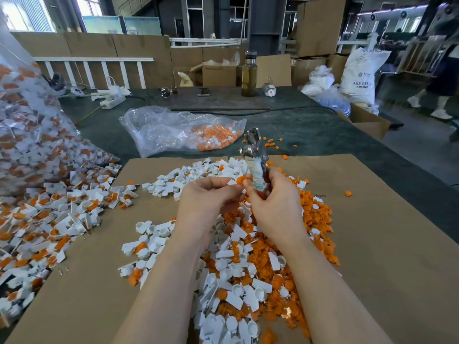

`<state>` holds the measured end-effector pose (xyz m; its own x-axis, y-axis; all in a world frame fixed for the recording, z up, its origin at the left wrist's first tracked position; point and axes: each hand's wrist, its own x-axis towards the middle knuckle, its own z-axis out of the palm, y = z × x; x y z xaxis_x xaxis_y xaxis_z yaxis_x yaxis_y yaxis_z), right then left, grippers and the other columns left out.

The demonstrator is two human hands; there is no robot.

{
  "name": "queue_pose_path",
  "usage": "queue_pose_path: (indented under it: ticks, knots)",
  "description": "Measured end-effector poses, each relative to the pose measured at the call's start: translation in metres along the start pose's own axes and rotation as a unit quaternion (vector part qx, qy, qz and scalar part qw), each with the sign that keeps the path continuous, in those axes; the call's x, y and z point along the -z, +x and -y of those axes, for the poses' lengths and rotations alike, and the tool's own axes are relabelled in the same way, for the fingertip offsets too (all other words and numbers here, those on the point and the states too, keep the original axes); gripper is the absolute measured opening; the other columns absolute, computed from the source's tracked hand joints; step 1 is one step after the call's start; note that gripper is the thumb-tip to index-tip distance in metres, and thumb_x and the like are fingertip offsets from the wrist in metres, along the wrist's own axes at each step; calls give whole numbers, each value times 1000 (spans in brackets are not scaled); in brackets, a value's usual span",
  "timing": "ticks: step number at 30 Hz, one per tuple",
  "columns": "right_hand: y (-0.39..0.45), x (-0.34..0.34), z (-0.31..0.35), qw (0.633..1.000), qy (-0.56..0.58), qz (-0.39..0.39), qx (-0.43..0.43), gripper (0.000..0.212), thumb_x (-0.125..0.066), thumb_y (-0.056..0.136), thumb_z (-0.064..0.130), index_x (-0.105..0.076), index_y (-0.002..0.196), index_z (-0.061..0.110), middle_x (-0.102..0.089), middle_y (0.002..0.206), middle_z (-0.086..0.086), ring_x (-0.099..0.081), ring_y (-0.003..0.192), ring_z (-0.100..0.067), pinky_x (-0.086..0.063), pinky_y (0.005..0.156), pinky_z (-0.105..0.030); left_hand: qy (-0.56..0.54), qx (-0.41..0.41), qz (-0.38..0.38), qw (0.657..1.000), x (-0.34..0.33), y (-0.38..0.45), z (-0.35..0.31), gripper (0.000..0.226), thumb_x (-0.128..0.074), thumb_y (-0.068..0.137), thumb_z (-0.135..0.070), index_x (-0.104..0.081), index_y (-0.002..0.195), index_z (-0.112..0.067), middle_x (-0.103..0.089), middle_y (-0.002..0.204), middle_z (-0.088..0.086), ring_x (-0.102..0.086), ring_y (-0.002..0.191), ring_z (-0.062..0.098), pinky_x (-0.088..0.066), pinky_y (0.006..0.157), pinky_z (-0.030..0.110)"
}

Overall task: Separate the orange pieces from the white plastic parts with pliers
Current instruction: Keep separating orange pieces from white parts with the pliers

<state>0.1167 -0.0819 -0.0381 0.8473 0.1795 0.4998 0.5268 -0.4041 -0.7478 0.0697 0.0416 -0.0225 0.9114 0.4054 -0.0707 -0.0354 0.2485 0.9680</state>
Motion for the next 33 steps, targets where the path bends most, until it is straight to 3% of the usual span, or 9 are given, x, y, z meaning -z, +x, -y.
queue_pose_path:
  ticks: [3, 8, 12, 25, 31, 33]
  knots:
    - [-1, 0, -1, 999, -31, -21, 15, 14, -66, 91, 29, -52, 94, 28, -56, 79, 20, -57, 74, 0, -42, 60, -15, -11, -14, 0, 1000, 0, -1, -1, 13, -79, 77, 2, -70, 87, 1, -74, 74, 15, -73, 66, 20, -58, 58, 23]
    - [-2, -1, -1, 998, -43, -42, 23, 19, -68, 88, 26, -50, 88, 28, -52, 74, 21, -54, 69, 2, -38, 56, -14, 1, -39, -3, 999, -3, -2, -2, 13, -81, 75, 2, -72, 73, -8, -74, 70, 12, -74, 64, 20, -58, 58, 23]
    - [-2, -2, 0, 999, -27, -43, 13, 15, -67, 89, 28, -52, 89, 27, -54, 75, 21, -56, 71, 3, -38, 57, -12, 14, -61, -18, 998, -5, -3, -1, 14, -82, 74, 2, -72, 72, -8, -73, 68, 10, -73, 64, 22, -59, 59, 23]
    - [1, 0, 0, 999, -32, 2, 0, 15, -66, 89, 24, -53, 91, 29, -55, 74, 20, -56, 69, 1, -41, 57, -17, 99, -87, -75, 989, -8, -4, 1, 17, -86, 72, -8, -73, 71, -18, -74, 71, 5, -74, 78, 29, -62, 73, 33]
    - [3, 3, -1, 999, -18, 32, -4, 9, -65, 87, 21, -58, 91, 25, -58, 72, 14, -56, 65, -5, -42, 56, -22, 126, -95, -85, 984, -8, -3, 1, 15, -85, 73, -14, -72, 70, -21, -73, 68, -1, -71, 69, 18, -60, 69, 30]
    - [3, 3, -2, 999, -16, 44, -5, 6, -64, 86, 19, -59, 87, 23, -56, 68, 12, -54, 62, -6, -38, 54, -21, 138, -99, -91, 981, -8, -2, 2, 14, -85, 75, -18, -72, 70, -21, -74, 70, 0, -73, 73, 21, -61, 71, 34]
